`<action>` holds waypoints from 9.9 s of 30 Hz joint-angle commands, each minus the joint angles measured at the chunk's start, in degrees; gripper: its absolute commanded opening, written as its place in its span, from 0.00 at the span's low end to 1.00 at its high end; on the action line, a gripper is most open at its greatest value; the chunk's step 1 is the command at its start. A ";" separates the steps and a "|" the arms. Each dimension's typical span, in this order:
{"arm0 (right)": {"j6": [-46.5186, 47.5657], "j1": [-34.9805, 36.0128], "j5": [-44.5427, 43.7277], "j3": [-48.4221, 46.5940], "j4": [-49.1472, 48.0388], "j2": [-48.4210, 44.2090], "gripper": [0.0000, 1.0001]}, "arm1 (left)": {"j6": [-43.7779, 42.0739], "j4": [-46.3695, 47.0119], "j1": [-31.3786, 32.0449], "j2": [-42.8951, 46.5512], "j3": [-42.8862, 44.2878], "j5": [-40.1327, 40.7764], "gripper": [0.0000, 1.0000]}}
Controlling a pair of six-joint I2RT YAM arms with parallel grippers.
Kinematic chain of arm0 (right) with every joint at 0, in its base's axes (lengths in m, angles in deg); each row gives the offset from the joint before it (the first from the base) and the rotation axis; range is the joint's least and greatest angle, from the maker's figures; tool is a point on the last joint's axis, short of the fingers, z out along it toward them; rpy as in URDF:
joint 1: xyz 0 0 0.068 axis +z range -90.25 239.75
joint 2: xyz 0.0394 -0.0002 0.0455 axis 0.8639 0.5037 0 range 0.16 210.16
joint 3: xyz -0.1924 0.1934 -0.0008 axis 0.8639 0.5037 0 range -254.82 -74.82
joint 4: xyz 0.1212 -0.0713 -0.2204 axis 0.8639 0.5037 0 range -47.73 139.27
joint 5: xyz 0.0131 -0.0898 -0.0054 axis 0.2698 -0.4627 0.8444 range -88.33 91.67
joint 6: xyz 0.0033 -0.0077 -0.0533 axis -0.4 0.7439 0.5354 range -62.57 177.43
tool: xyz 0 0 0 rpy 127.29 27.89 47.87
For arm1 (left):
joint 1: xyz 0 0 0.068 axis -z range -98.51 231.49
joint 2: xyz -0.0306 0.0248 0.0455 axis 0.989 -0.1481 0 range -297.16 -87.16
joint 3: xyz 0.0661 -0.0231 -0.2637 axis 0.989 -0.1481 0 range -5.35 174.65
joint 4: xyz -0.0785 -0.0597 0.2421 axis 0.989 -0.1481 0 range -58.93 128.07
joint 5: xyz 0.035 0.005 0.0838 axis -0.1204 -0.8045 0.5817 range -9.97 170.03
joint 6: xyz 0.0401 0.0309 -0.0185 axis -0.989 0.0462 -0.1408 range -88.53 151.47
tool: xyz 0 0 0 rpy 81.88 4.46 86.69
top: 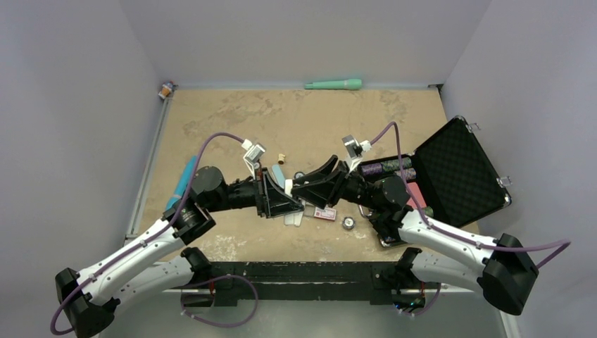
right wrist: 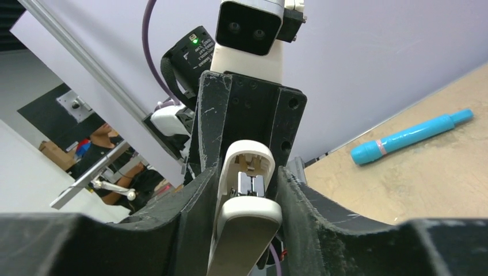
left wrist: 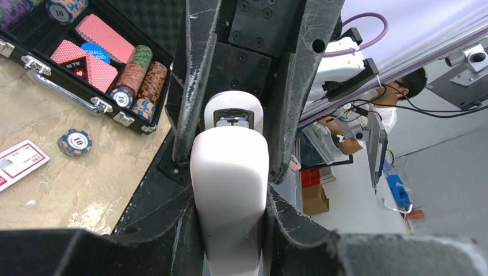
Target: Unload the staples from the stapler
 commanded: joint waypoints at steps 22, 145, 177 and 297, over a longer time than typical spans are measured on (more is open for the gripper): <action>2.16 1.66 -5.08 -3.70 6.37 -0.07 0.00 | -0.42 -1.47 -0.19 3.76 -2.18 3.13 0.76; -2.83 8.48 -20.42 -5.75 35.59 17.68 0.00 | 1.10 -33.42 -0.24 8.59 -12.29 40.49 0.00; -2.91 9.12 -19.47 -9.02 34.93 24.59 0.00 | 3.73 -18.06 -0.22 -0.08 -22.98 35.51 0.00; -26.78 5.93 0.16 -14.38 -31.28 18.86 0.00 | -9.80 -0.64 -0.29 16.71 0.62 11.06 0.77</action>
